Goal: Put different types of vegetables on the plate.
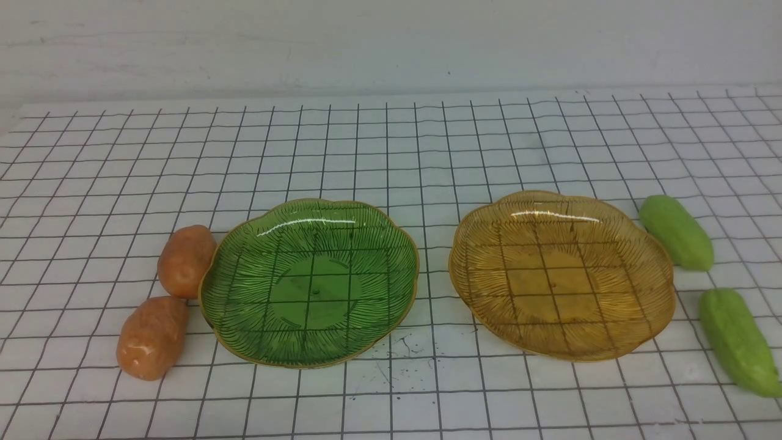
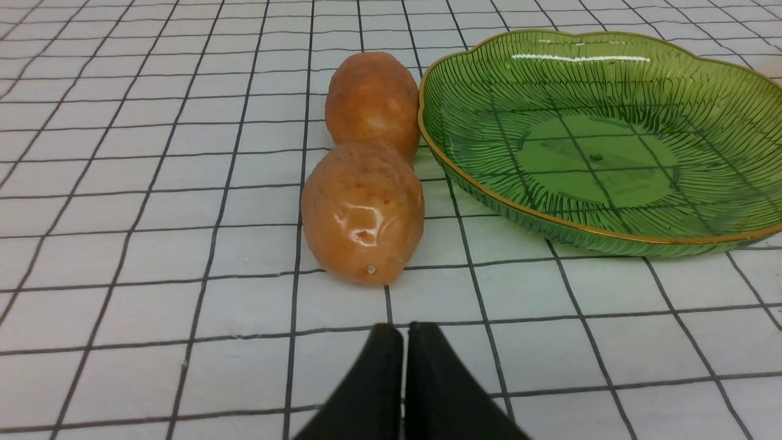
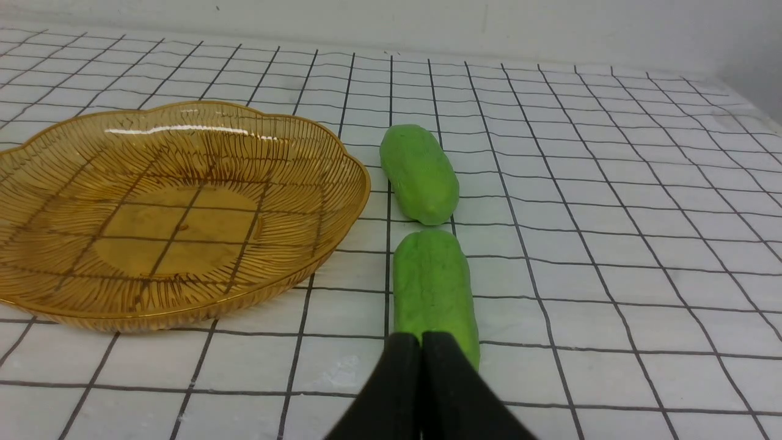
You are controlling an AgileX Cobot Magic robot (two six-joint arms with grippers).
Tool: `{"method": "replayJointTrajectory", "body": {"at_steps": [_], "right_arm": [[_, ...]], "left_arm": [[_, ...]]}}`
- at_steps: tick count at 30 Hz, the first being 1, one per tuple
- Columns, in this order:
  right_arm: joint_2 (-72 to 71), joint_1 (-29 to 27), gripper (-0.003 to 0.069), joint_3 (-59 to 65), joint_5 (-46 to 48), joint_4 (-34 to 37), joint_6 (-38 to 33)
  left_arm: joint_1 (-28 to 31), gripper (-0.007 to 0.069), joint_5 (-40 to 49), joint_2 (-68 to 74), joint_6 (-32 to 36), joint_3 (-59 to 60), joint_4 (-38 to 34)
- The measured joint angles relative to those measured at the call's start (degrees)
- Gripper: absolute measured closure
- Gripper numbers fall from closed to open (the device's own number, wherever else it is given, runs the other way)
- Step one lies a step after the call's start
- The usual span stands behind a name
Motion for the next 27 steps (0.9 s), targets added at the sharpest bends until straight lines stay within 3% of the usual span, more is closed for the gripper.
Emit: {"method": "replayJointTrajectory", "body": {"at_steps": [18, 21, 23, 27], "right_arm": [[0.0, 0.0, 0.0674, 0.0, -0.2, 2.1, 2.2], [0.0, 0.0, 0.0674, 0.1, -1.1, 12.2, 8.3], [0.0, 0.0, 0.0674, 0.3, -1.6, 25.1, 14.4], [0.0, 0.0, 0.0674, 0.4, -1.7, 36.9, 18.6]], "left_arm": [[0.0, 0.0632, 0.0, 0.0, -1.7, 0.0, -2.2], [0.0, 0.0632, 0.2, 0.0, -10.7, 0.0, -17.7], [0.0, 0.0632, 0.2, 0.0, -17.6, 0.0, -31.1], [0.0, 0.0632, 0.0, 0.0, -22.5, 0.0, -46.8]]}}
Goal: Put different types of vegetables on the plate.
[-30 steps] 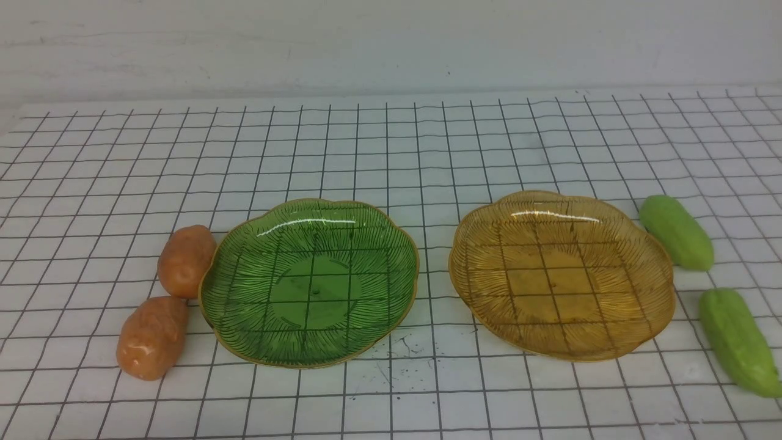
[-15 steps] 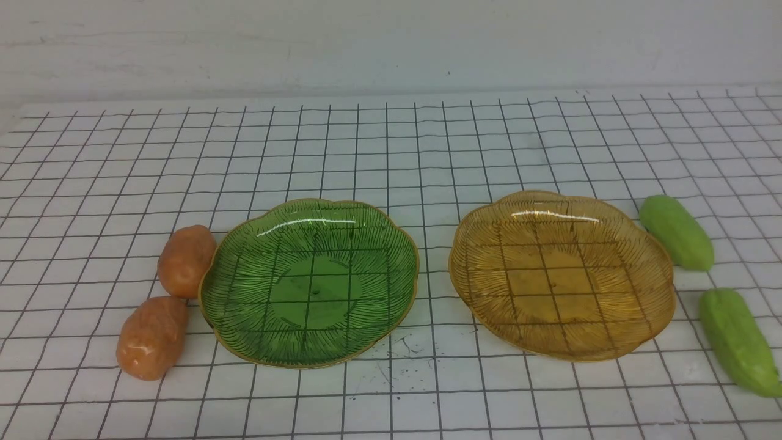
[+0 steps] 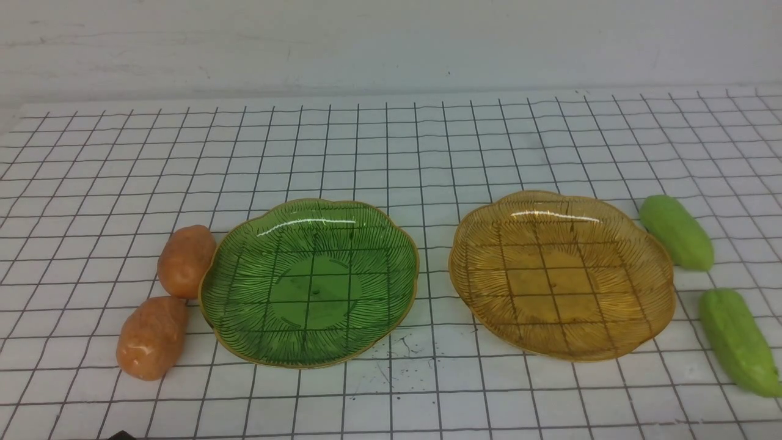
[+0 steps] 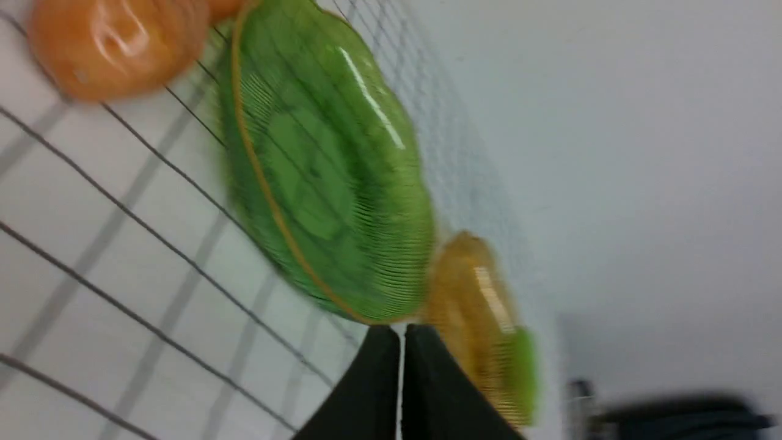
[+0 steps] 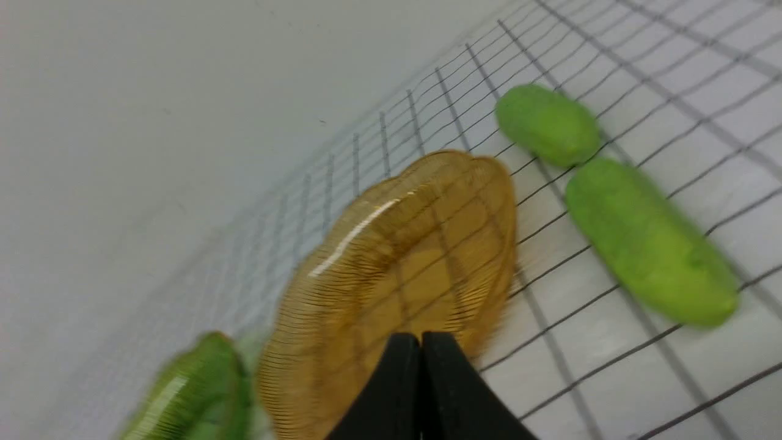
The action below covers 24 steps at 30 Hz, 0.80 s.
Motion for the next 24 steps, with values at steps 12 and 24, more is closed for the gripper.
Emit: {"method": "replayJointTrajectory", "body": {"at_steps": [12, 24], "right_arm": [[0.0, 0.0, 0.0674, -5.5, -2.0, 8.1, -7.3], [25.7, 0.0, 0.0674, -34.4, 28.1, -12.2, -25.4]], "left_arm": [[0.0, 0.0632, -2.0, 0.0, 12.0, -2.8, -16.2], [0.0, 0.0632, 19.5, 25.5, 29.4, -19.6, -3.1]]}}
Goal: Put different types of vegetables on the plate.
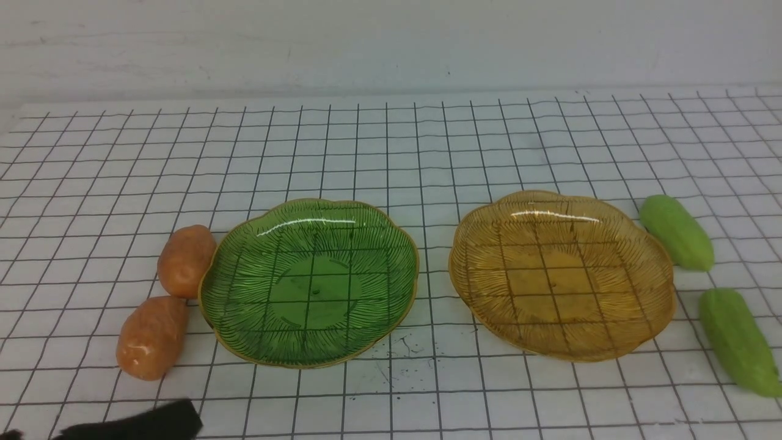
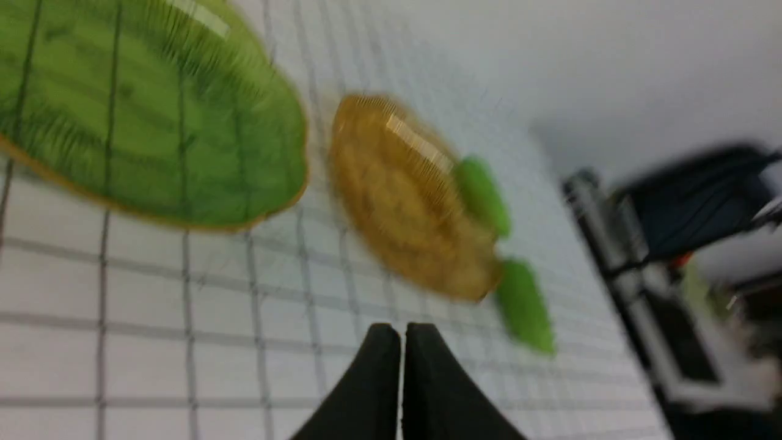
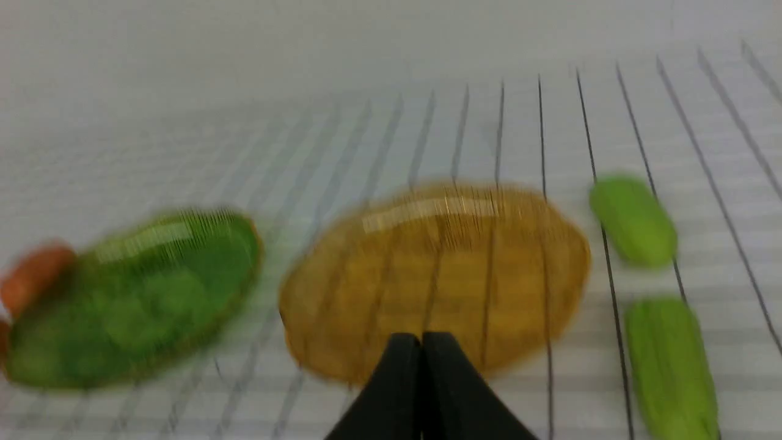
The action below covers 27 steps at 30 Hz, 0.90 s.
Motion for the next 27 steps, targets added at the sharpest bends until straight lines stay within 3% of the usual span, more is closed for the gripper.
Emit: {"method": "replayJointTrajectory", "body": {"at_steps": [4, 7, 21, 27], "right_arm": [[11.5, 0.0, 0.0674, -2.0, 12.2, -7.2, 2.1], [17.7, 0.0, 0.0674, -2.5, 16.1, -10.3, 2.5], [32.5, 0.0, 0.0660, -9.2, 14.3, -12.2, 7.5], [39.3, 0.0, 0.0564, -11.4, 8.9, -16.4, 7.3]], "left_arm": [[0.0, 0.0632, 7.5, 12.5, 1.9, -3.0, 8.2], [0.0, 0.0631, 8.8, 19.5, 3.1, -4.8, 11.8], [0.0, 0.0631, 8.9, 27.8, 4.6, -6.8, 12.9], [0.0, 0.0628, 9.0, 27.8, 6.3, -6.8, 12.9]]}}
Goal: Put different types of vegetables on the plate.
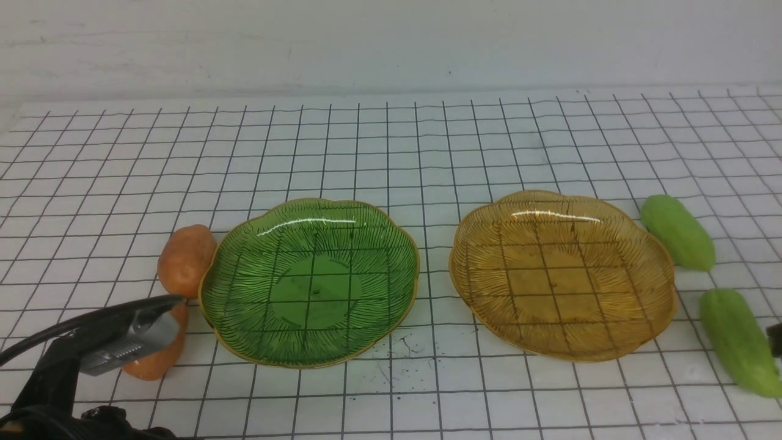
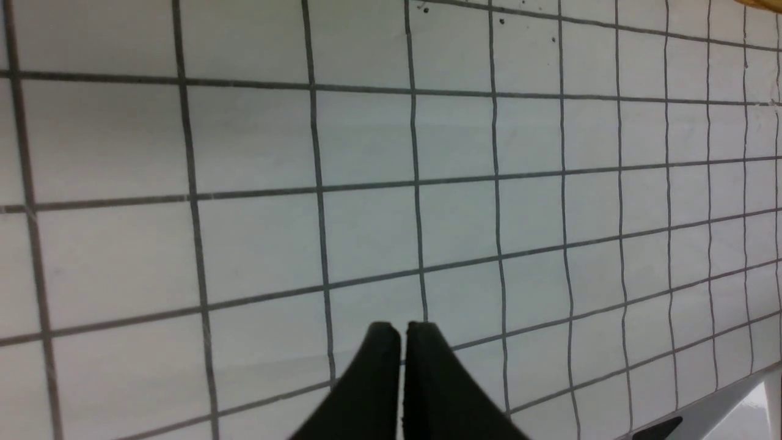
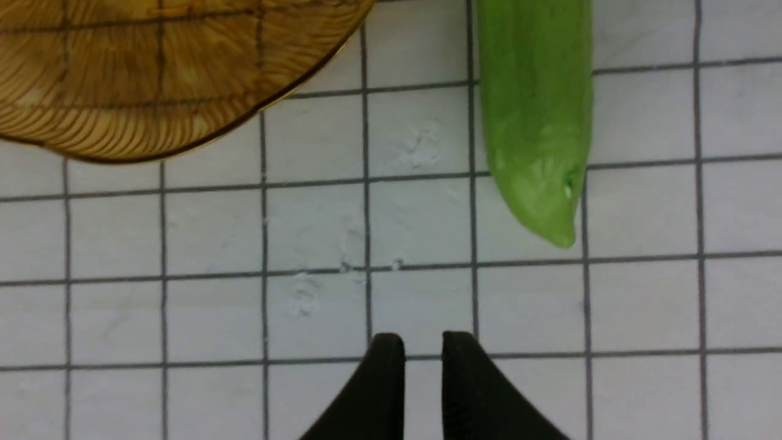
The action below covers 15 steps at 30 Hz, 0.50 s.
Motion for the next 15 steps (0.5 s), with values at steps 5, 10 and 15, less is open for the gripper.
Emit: {"method": "replayJointTrajectory", "body": {"at_steps": [5, 10, 15], "right_arm": [[4.7, 0.0, 0.0424, 0.0, -3.0, -4.0, 0.0], [10.7, 0.0, 0.0177, 0.0, -10.3, -9.1, 1.1], [15.5, 0.0, 0.0032, -0.1, -16.3, -12.5, 3.9]], "left_arm": [[0.0, 0.0628, 0.0, 0.0, 0.2, 0.0, 0.0], [0.0, 0.0618, 0.0, 0.0, 0.2, 0.0, 0.0], [0.0, 0.0611, 0.0, 0.0, 0.3, 0.0, 0.0]]}}
